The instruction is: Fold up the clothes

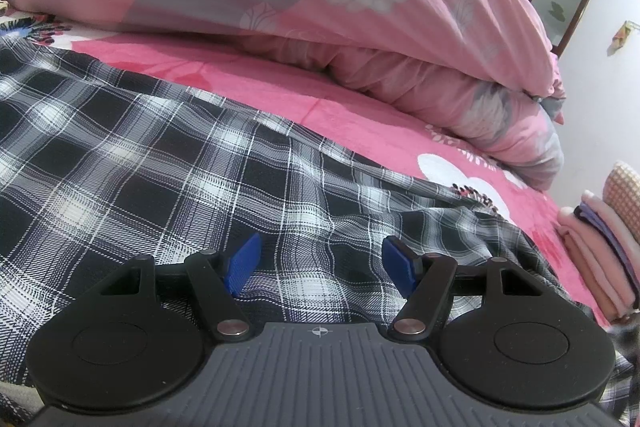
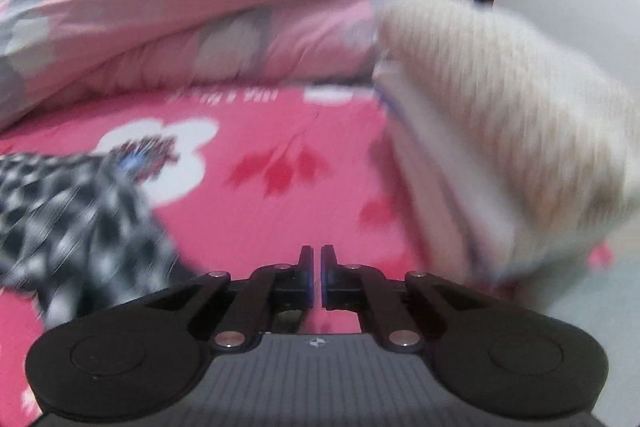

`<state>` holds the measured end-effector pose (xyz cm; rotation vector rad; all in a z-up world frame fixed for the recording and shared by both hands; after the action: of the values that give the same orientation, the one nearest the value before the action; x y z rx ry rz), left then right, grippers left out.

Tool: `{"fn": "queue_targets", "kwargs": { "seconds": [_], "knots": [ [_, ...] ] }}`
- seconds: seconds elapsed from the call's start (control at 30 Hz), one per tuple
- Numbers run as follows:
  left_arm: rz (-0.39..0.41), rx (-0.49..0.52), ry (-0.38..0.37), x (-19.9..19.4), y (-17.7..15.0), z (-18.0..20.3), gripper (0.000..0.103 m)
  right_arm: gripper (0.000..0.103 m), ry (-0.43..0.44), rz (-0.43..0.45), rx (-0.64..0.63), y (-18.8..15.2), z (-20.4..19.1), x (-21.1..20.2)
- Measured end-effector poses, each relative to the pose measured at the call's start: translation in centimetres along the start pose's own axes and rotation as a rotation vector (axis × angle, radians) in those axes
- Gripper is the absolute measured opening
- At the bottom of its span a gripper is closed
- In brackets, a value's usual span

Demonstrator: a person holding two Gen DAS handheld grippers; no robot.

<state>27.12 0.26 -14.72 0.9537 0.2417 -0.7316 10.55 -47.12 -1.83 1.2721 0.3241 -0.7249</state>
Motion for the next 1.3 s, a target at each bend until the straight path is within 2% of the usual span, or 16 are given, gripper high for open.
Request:
{"fn": "queue_targets", "kwargs": {
  "seconds": [0.1,0.2,0.3,0.33,0.37,0.43,0.5,0.6,0.77,0.8,0.83,0.87,0.93,1.07,1.17,1.3],
  "knots": [
    [0.0,-0.001,-0.001,0.0,0.0,0.0,0.067,0.002,-0.053,0.037,-0.038,3.0,1.6,0.9],
    [0.0,-0.003,-0.002,0.0,0.0,0.0,0.067,0.002,-0.043,0.04,-0.019,4.5,2.4,1.4],
    [-0.001,-0.003,-0.003,0.0,0.0,0.0,0.067,0.009,0.066,-0.045,0.107,2.9,2.3,2.1],
    [0.0,-0.003,-0.003,0.0,0.0,0.0,0.067,0.024,0.095,-0.081,0.173,1.4,2.4,2.1],
    [0.0,-0.004,-0.003,0.0,0.0,0.0,0.067,0.046,0.122,-0.119,0.244,-0.3,2.4,2.1],
    [0.0,-0.004,-0.002,0.0,0.0,0.0,0.067,0.057,0.169,-0.185,0.377,-3.6,2.7,2.2],
    [0.0,-0.003,-0.003,0.0,0.0,0.0,0.067,0.057,0.206,-0.239,0.496,-6.7,3.0,2.4],
    [0.0,-0.004,-0.003,0.0,0.0,0.0,0.067,0.057,0.192,-0.298,0.571,-9.7,3.6,3.4],
    [0.0,-0.006,-0.005,0.0,0.0,-0.1,0.067,0.056,0.187,-0.292,0.485,-9.9,2.0,4.4],
    [0.0,-0.005,-0.005,0.0,0.1,-0.1,0.067,0.053,0.182,-0.284,0.452,-9.9,1.6,4.3],
    [0.0,-0.005,-0.005,0.0,0.1,-0.1,0.067,0.04,0.172,-0.281,0.409,-9.8,1.1,4.3],
    [0.0,-0.006,-0.006,0.0,0.1,-0.1,0.067,0.02,0.169,-0.277,0.357,-9.7,0.5,4.2],
    [0.0,-0.009,-0.007,0.0,0.1,-0.1,0.067,0.007,0.18,-0.259,0.295,-8.9,-0.1,3.8],
    [0.001,-0.014,-0.009,0.0,0.1,-0.2,0.067,0.007,0.108,-0.166,0.172,-4.4,0.7,3.7],
    [0.001,-0.015,-0.009,0.0,0.1,-0.2,0.067,0.007,0.007,-0.096,0.022,0.4,1.6,4.1],
    [0.001,-0.016,-0.01,0.0,0.1,-0.2,0.067,0.007,-0.098,-0.077,-0.103,4.5,2.8,6.0]
  ]
}}
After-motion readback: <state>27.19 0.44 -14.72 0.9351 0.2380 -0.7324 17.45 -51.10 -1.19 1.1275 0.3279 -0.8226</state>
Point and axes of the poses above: each gripper's, at about its wrist camera, not at the fingertips, and x roughly the way its jaws point, z to its right, y to its top, the point moved 7 cm from there along x, roughly the way its jaws point, and after that the axes turned 11 degrees about -x, right-handed, at the moved point
